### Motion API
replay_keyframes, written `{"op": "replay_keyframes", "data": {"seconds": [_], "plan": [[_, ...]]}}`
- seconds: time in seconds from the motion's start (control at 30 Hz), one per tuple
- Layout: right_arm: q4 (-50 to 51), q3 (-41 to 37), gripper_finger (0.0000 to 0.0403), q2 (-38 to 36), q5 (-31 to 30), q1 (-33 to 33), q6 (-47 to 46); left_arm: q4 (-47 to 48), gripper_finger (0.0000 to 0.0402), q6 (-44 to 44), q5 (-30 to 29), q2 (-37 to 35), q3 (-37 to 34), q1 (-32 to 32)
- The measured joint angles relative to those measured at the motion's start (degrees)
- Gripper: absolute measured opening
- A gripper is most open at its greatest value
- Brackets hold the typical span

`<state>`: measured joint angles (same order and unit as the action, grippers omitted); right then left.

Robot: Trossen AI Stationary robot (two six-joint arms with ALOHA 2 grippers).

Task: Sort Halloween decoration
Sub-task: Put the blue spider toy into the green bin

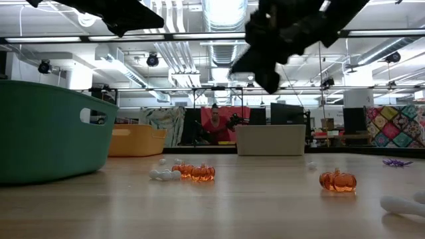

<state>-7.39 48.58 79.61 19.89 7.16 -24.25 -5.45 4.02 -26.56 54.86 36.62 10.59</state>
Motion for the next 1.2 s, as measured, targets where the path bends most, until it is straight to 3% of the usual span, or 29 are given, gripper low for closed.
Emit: {"op": "replay_keyframes", "data": {"seconds": [0.2,0.4,1.0,1.2], "plan": [[-22.39,0.53,0.0008,8.61,5.65,0.0,1.35,-0.47,0.0039,2.96,-0.74,-0.91,3.03,0.01],[-34.05,5.67,0.0008,18.13,11.21,-0.17,1.79,4.36,0.0039,4.93,-1.16,-1.4,8.3,0.0],[-34.87,33.69,0.0009,41.93,25.47,-4.76,1.66,10.2,0.0039,2.57,-1.44,-4.99,12.48,0.09],[-30.45,37.93,0.0009,45.01,24.93,-5.46,2.33,11.96,0.0039,0.85,-1.42,-6.15,12.48,0.09]]}}
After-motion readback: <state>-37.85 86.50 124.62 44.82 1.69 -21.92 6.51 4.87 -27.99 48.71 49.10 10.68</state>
